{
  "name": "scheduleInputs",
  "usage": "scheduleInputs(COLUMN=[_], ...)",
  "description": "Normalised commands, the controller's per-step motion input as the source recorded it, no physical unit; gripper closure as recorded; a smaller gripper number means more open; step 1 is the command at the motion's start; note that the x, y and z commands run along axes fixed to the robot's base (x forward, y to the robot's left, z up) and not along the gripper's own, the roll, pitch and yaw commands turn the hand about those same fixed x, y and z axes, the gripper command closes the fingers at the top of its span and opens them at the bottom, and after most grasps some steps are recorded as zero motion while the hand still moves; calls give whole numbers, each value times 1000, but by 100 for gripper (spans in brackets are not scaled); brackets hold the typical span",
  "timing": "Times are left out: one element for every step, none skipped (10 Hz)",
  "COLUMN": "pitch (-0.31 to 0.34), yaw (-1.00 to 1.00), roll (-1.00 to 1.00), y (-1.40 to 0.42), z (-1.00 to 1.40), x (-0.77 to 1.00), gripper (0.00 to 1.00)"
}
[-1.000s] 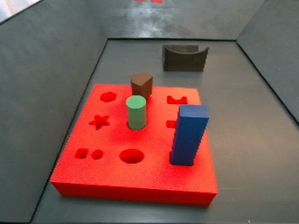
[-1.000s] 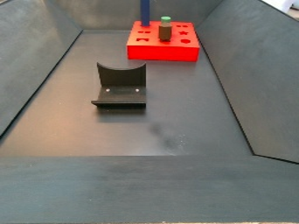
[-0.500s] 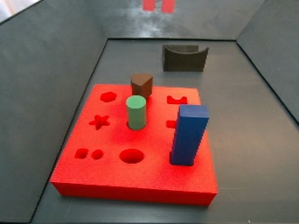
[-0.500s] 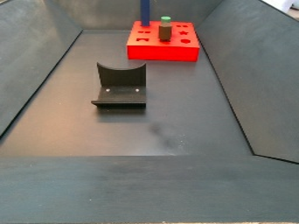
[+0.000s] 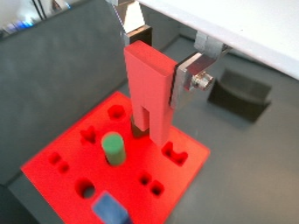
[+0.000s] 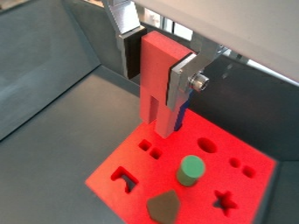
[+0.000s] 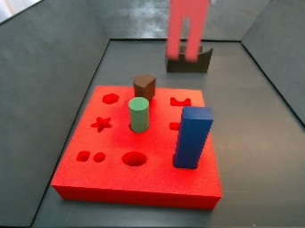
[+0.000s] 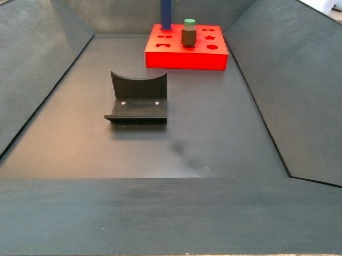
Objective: Pick up the double-square object. Move up. Rotate the double-square object. Place the double-square object on the fixture. Regrasp the double-square object. Move to above the board. Insert the double-square object.
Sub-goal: Insert the double-square object.
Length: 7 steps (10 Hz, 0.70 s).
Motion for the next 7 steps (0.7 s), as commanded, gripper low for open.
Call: scheduleInputs(pitch=[-81,-64,-64,-50,0,0,-70], yaw=[0,151,203,189,0,23,134], roll=[0,0,-1,-14,-6,-14,0], y=[-100,0,-6,-37,0,-131,-154], z=[-1000,-1000,-1000,-1000,0,-163,-674], x=[157,31,63,11,0,0,-157], gripper=[100,100,100,100,100,100,100])
